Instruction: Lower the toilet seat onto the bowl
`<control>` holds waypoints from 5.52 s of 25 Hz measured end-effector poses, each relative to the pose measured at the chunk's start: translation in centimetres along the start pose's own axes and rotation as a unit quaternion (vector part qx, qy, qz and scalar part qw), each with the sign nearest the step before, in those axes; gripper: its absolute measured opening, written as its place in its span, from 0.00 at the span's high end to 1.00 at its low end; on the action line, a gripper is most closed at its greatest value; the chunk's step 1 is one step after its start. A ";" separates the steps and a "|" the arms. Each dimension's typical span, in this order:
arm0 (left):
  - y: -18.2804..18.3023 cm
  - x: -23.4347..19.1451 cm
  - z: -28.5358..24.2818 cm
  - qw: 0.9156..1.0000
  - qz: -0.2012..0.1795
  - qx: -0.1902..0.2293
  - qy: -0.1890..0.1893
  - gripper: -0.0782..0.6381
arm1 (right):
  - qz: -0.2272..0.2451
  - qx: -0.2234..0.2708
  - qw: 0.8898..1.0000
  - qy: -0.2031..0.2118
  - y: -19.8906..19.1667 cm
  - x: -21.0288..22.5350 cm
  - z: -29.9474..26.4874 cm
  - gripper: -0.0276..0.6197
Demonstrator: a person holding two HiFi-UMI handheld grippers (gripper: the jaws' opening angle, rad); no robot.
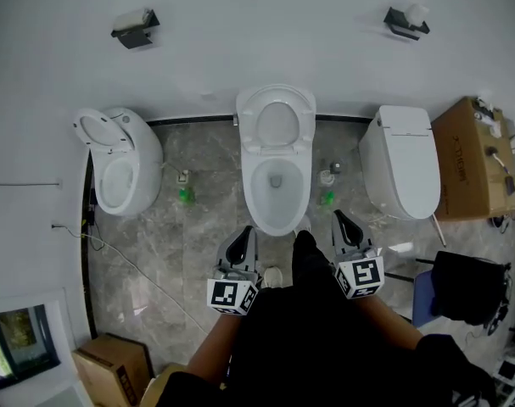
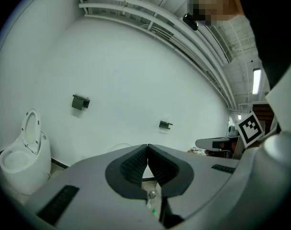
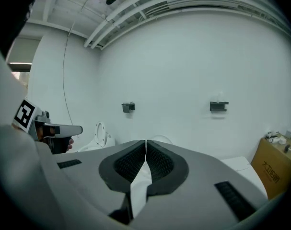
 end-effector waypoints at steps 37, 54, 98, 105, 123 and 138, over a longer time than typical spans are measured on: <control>-0.5 -8.3 -31.9 0.991 -0.040 -0.083 0.101 0.87 | 0.007 -0.054 0.984 0.171 2.1 17.6 -29.2 0.91; -3.2 -15.7 -39.8 0.990 -0.022 -0.128 0.051 0.87 | 0.055 -0.103 0.985 0.126 -0.4 16.8 -39.3 0.90; -10.8 -24.1 -52.7 0.962 -0.078 -0.262 -0.002 0.69 | 0.098 -0.204 0.966 0.126 -7.8 19.3 -53.9 0.78; -10.7 -24.4 -53.5 0.962 -0.082 -0.261 0.000 0.69 | 0.109 -0.197 0.965 0.131 -7.8 19.3 -54.3 0.78; -11.0 -23.4 -51.5 0.964 -0.035 -0.264 -0.001 0.70 | 0.061 -0.212 0.969 0.110 -7.9 18.6 -52.0 0.78; -11.5 -20.3 -45.5 0.968 -0.025 -0.249 0.026 0.69 | 0.049 -0.218 0.965 0.141 -8.9 16.1 -46.1 0.76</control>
Point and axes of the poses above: the fingertips, and each gripper's own axes: z backward along the fingers, x to its right, y out of its top, the point moved 2 cm from there along z, backward along the fingers
